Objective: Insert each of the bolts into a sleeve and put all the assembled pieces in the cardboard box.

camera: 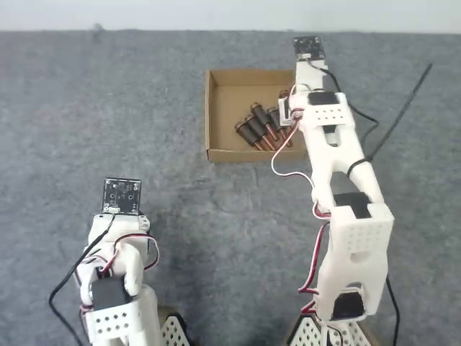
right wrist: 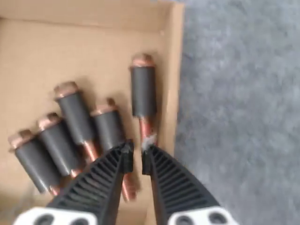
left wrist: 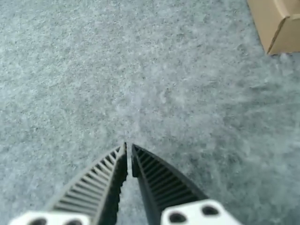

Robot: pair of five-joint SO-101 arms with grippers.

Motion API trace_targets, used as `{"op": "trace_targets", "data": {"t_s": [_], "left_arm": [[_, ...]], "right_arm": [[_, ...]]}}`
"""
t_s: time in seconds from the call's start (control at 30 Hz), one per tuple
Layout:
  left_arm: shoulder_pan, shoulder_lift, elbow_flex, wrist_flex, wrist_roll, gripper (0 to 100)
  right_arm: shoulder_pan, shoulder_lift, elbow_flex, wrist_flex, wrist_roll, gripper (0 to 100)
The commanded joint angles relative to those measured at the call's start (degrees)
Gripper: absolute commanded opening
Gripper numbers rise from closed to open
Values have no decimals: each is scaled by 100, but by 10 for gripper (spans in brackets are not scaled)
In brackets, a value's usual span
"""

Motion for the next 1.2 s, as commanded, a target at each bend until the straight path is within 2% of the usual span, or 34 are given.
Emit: {"op": "trace_targets", "data": {"t_s": [0.0, 0.27, 0.47, 0.57, 0.83, 1.03, 1.17], "left_arm": [[-9, -44, -75, 26, -44, 12], [-9, -44, -75, 26, -44, 12], [-18, -44, -75, 35, -44, 12], [-18, -44, -75, 35, -35, 12], [-18, -44, -75, 35, -35, 12], [-193, -44, -75, 26, -35, 12], [-273, -44, -75, 18, -35, 12]], "right_arm": [[66, -637, -316, 655, 9, 6], [66, -1165, -308, 2440, 62, 6], [189, -1578, -281, 3705, 791, 6], [382, -1815, 220, 3802, 976, 6], [681, -3538, 3068, 2062, 1046, 6], [655, -4752, 4905, 1200, 1073, 6], [752, -5499, 6233, 119, 1081, 6]]}}
